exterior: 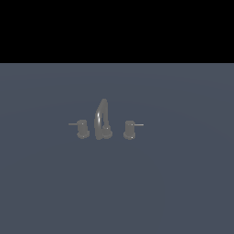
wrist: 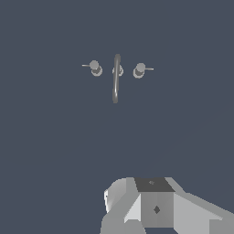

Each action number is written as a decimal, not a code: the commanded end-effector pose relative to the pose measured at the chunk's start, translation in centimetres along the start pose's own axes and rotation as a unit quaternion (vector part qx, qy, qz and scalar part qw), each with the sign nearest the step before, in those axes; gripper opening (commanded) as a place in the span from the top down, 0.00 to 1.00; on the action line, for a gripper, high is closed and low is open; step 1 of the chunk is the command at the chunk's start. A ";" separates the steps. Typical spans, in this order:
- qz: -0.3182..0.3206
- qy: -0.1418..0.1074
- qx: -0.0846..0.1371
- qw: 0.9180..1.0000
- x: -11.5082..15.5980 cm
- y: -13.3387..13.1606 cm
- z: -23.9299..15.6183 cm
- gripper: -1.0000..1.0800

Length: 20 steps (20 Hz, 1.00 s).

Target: Turn on the faucet by rotating a designated handle.

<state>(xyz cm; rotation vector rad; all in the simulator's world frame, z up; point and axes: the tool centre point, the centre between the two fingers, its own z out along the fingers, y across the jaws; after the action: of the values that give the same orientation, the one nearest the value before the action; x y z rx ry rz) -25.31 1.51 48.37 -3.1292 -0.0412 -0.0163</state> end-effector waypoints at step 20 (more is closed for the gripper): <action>0.017 0.007 0.027 0.999 1.4 0.1 0.4 1.00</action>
<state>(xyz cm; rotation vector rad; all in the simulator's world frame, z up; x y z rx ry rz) -24.30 1.51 48.10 -3.0771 -0.0060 -0.0385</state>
